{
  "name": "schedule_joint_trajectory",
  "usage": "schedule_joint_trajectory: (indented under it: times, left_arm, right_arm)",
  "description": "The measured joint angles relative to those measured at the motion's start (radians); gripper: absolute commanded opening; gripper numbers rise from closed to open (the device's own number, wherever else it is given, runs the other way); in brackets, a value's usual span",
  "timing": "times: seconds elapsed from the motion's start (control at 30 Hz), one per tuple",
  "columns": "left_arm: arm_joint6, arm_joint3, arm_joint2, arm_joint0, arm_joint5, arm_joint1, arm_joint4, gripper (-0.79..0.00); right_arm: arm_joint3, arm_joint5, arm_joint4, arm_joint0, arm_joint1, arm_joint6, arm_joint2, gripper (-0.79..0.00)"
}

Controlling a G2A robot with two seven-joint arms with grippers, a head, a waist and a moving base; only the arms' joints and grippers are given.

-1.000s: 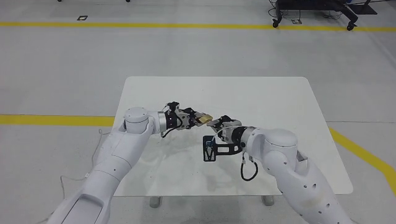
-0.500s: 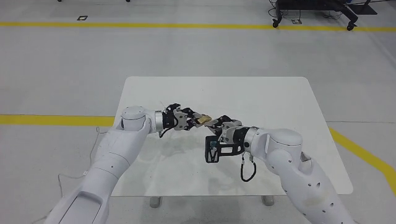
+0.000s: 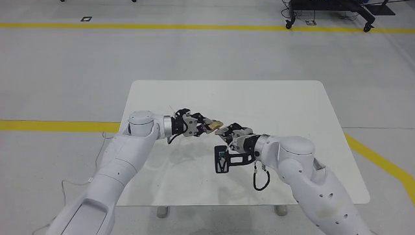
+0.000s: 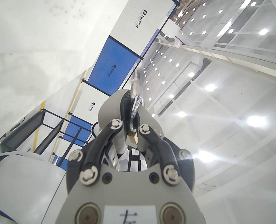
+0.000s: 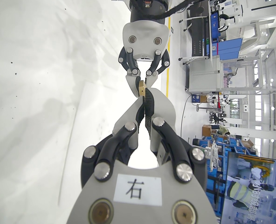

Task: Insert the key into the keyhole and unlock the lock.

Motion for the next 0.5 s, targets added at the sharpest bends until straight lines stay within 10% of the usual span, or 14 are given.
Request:
schedule_joint_trajectory:
  times: [0.5]
  left_arm:
    - [0.003,-0.002,0.012,0.000,-0.010,0.003,0.012,-0.785]
  right_arm:
    - [-0.005,-0.018,-0.058,0.026,0.002,0.067,-0.057,-0.785]
